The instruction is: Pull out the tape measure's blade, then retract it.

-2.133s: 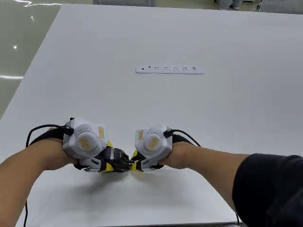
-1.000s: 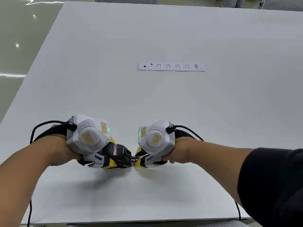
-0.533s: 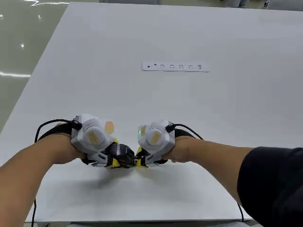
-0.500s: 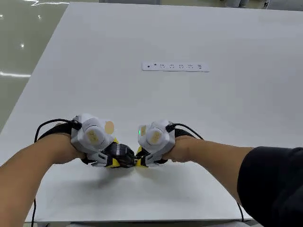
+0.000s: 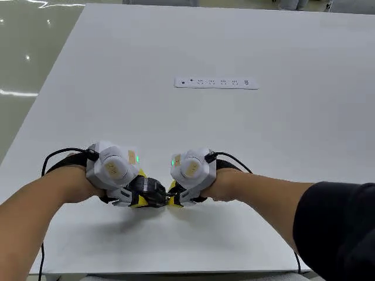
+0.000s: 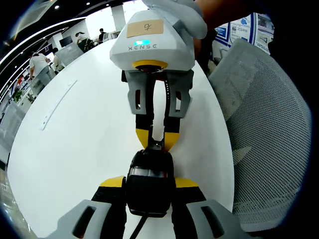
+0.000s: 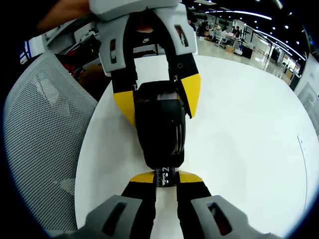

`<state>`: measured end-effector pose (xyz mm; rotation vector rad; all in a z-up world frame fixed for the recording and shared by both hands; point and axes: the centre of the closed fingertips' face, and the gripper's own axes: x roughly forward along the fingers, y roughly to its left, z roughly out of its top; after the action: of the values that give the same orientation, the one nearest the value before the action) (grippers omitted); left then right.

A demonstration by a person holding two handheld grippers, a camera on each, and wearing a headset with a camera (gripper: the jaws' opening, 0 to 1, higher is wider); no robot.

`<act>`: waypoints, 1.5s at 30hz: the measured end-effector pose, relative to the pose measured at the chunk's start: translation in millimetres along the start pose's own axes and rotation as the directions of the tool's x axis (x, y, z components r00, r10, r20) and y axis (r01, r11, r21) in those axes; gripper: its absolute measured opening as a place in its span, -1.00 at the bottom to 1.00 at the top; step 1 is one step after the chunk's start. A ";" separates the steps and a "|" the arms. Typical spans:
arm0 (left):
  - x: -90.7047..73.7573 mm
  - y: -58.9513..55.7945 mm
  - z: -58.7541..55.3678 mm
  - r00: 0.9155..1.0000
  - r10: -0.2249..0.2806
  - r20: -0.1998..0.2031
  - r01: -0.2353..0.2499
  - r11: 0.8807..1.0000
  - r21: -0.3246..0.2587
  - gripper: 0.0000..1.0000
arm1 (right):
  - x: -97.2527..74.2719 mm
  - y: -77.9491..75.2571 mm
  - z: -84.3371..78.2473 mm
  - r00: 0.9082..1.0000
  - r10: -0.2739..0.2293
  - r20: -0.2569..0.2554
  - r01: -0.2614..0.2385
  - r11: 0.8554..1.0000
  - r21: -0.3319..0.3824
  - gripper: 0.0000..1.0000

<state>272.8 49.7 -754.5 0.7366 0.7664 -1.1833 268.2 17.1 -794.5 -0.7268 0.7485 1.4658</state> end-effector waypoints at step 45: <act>-2.2 -1.3 0.1 1.000 -0.016 0.026 0.017 1.000 -0.026 -0.39 | -14.2 -0.7 -17.5 0.999 -0.001 -0.036 0.003 0.999 0.042 -0.78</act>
<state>271.2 50.5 -752.7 0.6934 0.7669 -1.1934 269.3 -5.4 -793.3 -0.7232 0.8037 1.4343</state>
